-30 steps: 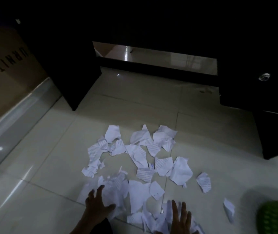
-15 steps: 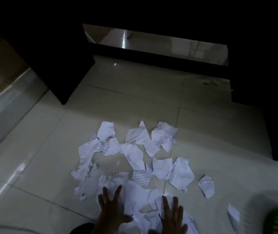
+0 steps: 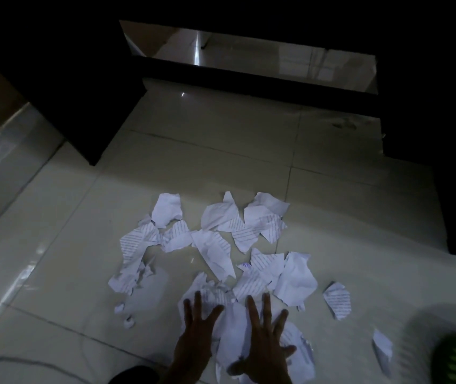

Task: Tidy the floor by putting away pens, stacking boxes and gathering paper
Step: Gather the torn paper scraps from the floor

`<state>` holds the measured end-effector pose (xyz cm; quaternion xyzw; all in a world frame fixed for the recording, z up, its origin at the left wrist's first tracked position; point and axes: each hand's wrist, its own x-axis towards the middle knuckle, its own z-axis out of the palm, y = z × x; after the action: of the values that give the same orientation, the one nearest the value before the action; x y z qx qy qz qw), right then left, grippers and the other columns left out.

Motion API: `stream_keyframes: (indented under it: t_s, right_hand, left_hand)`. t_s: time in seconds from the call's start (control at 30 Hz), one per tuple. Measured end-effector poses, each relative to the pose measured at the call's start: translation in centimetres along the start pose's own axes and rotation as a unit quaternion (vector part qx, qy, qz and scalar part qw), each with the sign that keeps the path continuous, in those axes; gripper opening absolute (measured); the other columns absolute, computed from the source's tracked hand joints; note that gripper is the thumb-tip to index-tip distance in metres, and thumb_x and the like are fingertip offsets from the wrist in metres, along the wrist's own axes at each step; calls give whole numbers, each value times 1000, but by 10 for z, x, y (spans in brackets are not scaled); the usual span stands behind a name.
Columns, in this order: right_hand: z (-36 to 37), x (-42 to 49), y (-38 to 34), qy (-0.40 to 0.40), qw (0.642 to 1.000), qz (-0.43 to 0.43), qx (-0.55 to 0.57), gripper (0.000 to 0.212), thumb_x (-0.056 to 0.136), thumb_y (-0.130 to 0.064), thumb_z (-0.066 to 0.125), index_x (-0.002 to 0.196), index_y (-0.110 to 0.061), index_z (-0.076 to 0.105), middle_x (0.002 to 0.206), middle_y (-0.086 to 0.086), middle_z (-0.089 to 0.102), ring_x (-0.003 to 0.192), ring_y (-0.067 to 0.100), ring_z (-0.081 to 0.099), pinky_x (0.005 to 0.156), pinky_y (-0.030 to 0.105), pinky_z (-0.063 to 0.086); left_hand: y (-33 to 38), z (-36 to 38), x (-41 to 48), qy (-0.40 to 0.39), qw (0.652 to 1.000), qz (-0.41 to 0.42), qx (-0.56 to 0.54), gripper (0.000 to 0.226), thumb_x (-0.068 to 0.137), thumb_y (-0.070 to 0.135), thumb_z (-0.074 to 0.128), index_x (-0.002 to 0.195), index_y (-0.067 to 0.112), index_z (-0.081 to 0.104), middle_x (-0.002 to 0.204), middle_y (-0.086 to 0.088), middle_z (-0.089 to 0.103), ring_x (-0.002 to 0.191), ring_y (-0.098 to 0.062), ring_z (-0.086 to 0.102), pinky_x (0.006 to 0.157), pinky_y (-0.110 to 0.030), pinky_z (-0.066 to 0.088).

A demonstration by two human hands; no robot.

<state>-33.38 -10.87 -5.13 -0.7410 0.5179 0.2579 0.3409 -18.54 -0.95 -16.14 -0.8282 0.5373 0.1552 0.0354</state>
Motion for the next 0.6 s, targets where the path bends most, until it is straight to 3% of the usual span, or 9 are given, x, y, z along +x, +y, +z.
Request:
stream_keyframes:
  t_s: [0.07,0.1,0.17,0.2,0.27,0.4,0.5,0.57,0.6]
  right_hand:
    - [2,-1,-7,-7,1000,3,-6,141,54,-63,80,134,-49,-34,142,-8,-49,138,44,-30,100,78,21]
    - [4,1,-7,-11,1000,0,-10,138,57,-60,80,136,-49,-32,143,-9,-48,137,43,-31,101,77,20]
    - [6,5,-6,-16,1000,-7,-6,130,63,-54,80,140,-48,-26,147,-8,-43,137,42,-32,103,77,17]
    - [5,2,-7,-24,1000,-8,-5,126,66,-51,79,142,-48,-22,149,-7,-40,137,42,-32,104,76,16]
    - [7,1,-6,-19,1000,-14,-2,119,70,-46,77,145,-47,-16,152,-8,-35,138,42,-30,104,74,17]
    - [9,5,-4,-14,1000,-10,18,101,78,-32,75,148,-43,3,156,-13,-24,141,39,-25,107,68,19]
    - [11,7,-3,15,999,-34,37,82,88,-28,63,149,-40,10,159,-12,-10,145,39,-14,111,59,21]
    - [16,8,-3,67,997,-44,23,79,77,-34,71,143,-26,29,153,3,31,140,41,26,118,46,7]
    - [22,10,9,60,996,-53,26,78,63,-40,77,129,-20,41,132,6,57,124,37,50,119,38,-3]
  left_hand:
    - [4,2,2,32,998,45,27,57,96,36,25,151,32,10,150,-17,33,145,-43,-6,65,-52,59]
    - [5,3,3,45,997,58,22,47,99,30,22,145,32,28,151,-16,32,146,-40,-8,64,-50,59]
    - [11,-10,3,88,993,71,-17,53,102,26,10,115,30,62,159,-12,6,147,-32,-10,72,-40,58]
    - [12,-9,1,112,989,89,-28,55,102,26,11,107,29,66,160,-9,-3,147,-29,-10,90,-38,51]
    - [16,-16,-2,125,983,124,-50,46,103,32,14,108,27,59,161,-6,-6,148,-24,-9,115,-34,19]
    - [19,-20,-6,66,974,135,-168,33,103,27,18,122,29,44,154,0,25,147,-5,-5,101,-13,35]
    - [26,-30,-6,84,965,122,-219,44,104,31,6,139,28,32,160,12,-6,144,3,-7,108,-6,14]
    - [35,-38,-7,126,959,102,-232,50,103,30,6,150,21,18,160,8,2,145,3,7,109,-12,22]
    - [36,-39,-11,109,957,96,-250,54,98,31,13,149,17,25,157,1,22,142,0,26,109,-16,26]
